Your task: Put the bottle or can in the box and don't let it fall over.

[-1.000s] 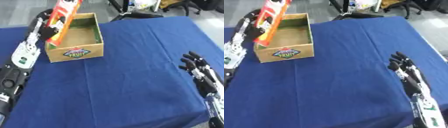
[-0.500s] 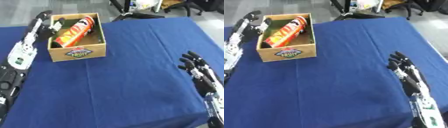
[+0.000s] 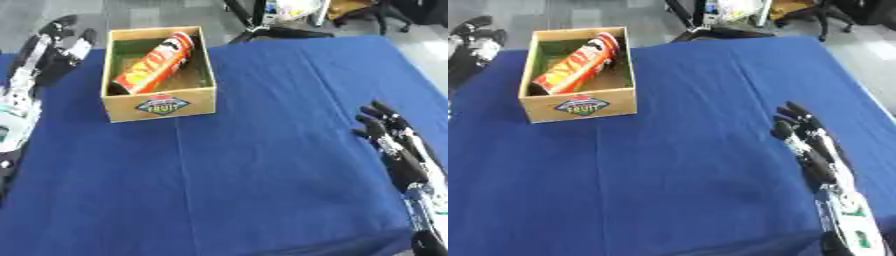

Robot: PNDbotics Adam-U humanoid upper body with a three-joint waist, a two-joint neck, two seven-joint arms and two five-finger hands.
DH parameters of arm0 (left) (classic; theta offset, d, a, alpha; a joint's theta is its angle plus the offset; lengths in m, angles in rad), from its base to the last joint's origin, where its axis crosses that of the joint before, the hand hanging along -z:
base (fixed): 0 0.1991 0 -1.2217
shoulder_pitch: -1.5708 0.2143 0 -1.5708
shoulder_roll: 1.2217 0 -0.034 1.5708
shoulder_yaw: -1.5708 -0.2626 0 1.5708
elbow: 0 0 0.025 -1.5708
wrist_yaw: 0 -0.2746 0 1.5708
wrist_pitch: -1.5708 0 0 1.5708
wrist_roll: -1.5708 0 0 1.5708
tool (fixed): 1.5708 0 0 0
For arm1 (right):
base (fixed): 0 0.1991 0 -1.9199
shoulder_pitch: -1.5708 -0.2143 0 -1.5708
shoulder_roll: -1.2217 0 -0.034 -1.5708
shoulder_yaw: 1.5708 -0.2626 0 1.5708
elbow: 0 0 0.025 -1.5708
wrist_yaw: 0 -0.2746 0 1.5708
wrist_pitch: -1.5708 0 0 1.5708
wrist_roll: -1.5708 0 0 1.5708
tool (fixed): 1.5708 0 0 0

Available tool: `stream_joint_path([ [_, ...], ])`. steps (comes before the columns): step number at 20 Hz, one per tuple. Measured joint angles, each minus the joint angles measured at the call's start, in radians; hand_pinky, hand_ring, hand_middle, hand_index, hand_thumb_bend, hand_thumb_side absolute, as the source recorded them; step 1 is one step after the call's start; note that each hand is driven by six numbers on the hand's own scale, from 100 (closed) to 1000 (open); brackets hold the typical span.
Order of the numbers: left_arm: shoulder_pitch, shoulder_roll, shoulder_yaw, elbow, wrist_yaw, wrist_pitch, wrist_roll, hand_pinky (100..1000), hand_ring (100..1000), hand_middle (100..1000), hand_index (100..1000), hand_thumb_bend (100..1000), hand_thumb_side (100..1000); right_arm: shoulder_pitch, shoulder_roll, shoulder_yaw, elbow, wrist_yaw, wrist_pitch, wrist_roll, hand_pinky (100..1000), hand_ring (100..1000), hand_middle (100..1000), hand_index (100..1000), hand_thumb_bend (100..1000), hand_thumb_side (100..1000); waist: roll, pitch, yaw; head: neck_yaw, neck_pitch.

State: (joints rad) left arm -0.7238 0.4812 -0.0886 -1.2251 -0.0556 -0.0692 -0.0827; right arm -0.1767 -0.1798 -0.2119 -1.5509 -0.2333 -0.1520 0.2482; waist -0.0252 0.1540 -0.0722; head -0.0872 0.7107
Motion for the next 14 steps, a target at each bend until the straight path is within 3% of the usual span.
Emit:
stream_joint_path([
  [3, 0.1, 0.025, 0.014, -0.143, 0.077, 0.022, -0.051, 761, 939, 924, 951, 326, 785, 0.002, 0.0, -0.003, 0.0, 0.0, 0.002, -0.002, 797, 889, 844, 921, 554, 430, 0.002, -0.002, 0.015, -0.005, 0.0],
  [7, 0.252, 0.032, 0.078, -0.321, 0.171, 0.036, -0.108, 762, 944, 934, 952, 325, 798, 0.003, 0.0, -0.003, 0.0, 0.0, 0.002, -0.003, 797, 889, 844, 921, 553, 429, 0.002, -0.005, 0.03, -0.014, 0.0],
  [14, 0.465, -0.008, 0.2, -0.491, 0.216, 0.071, -0.062, 769, 957, 953, 964, 324, 860, 0.009, 0.0, -0.004, 0.0, 0.0, 0.003, -0.003, 797, 890, 843, 921, 552, 428, 0.003, -0.006, 0.044, -0.026, 0.0],
])
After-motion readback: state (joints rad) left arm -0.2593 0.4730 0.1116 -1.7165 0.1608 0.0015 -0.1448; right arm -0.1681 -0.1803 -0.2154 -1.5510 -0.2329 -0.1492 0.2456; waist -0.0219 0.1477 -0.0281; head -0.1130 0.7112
